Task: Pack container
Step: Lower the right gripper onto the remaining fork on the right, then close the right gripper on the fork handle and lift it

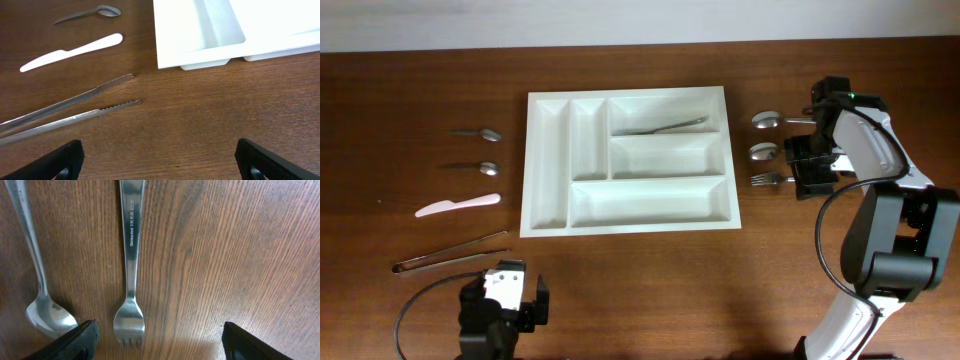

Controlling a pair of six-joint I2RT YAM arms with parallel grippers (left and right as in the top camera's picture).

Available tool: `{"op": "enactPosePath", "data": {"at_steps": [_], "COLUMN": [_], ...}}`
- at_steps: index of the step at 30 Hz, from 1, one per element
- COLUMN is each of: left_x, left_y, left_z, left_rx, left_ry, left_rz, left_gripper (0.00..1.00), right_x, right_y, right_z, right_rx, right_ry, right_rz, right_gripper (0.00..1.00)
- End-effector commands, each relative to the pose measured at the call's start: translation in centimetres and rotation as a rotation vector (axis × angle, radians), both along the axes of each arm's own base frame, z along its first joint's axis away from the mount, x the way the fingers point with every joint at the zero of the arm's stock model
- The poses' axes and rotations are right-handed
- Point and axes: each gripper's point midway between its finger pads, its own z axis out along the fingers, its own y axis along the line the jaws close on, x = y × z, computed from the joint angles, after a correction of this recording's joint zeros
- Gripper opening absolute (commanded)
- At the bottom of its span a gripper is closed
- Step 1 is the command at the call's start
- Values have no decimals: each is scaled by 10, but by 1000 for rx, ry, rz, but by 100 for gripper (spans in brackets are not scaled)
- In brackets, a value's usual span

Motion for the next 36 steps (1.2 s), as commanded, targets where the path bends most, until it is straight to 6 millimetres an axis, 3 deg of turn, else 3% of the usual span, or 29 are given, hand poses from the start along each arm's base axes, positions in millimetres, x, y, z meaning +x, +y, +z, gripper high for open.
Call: {"op": "enactPosePath", "data": {"at_steps": [1,24,32,34,36], "left_x": [0,0,0,0,0], "left_y": [-2,-2,-2,-2,-2], "left_z": [0,0,0,0,0], "left_rx": [8,8,8,8,8], "left_ry": [-4,-4,-4,-4,-4], "left_rz": [-15,-15,-15,-15,-15], "left_gripper": [99,99,99,99,99], "right_x": [-6,-1,1,0,0], "right_y": [-5,-6,-6,-6,-6], "right_z": [-18,-53,-54,-54,-54], "right_rx": [-20,-16,-17,-16,-16], "right_ry": [51,84,79,81,81], "right_rz": [-7,-4,-4,-4,4], "right_gripper": [81,79,56,45,25]}}
